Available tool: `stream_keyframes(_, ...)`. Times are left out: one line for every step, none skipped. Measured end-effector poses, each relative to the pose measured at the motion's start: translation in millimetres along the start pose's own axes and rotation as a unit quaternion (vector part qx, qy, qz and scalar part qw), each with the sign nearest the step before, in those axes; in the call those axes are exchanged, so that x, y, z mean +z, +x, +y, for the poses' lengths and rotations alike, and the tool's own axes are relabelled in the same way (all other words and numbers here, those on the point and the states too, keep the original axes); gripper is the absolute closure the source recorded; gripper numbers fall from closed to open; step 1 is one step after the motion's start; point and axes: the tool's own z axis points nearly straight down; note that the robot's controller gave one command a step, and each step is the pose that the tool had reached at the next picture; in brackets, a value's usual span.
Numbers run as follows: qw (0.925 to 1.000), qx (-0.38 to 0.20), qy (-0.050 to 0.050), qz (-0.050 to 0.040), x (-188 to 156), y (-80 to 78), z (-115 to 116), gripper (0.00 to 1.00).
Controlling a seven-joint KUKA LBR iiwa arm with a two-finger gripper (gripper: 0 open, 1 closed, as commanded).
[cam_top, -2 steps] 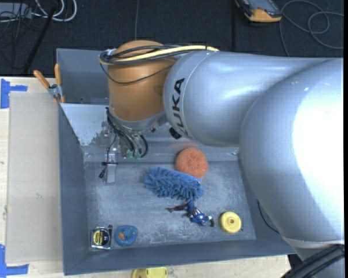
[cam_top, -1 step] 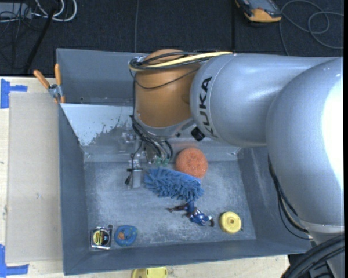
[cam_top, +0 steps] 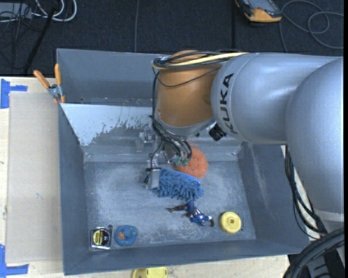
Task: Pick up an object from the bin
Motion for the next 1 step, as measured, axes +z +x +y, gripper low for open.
stream_keyframes(0.9971,-0.076,-0.001,-0.0012,10.1,31.7,-4.4,0.00)
